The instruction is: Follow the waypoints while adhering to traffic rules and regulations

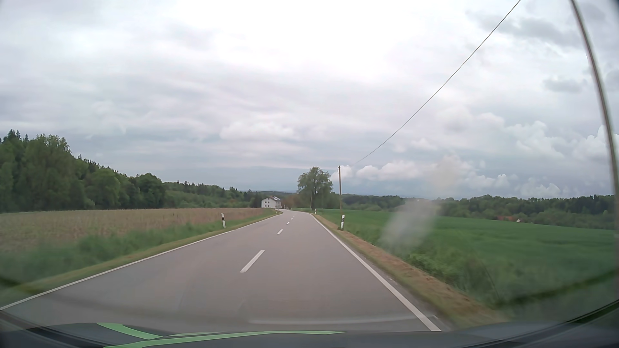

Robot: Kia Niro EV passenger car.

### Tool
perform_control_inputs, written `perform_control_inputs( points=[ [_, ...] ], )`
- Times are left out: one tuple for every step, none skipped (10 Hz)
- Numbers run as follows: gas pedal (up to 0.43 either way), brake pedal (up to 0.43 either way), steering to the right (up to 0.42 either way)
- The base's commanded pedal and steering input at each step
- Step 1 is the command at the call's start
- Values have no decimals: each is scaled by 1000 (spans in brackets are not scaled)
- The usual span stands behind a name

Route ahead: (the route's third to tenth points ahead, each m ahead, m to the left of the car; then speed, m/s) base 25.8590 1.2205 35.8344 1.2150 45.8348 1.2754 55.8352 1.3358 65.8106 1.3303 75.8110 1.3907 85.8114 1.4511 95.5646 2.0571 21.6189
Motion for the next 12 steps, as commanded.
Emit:
perform_control_inputs(
  points=[
    [177,0,-5],
    [177,0,-5],
    [177,0,-4],
    [177,0,-2],
    [177,0,0],
    [177,0,1],
    [177,0,1],
    [177,0,1],
    [169,0,1],
    [157,0,1],
    [138,0,1],
    [87,0,1]
  ],
)
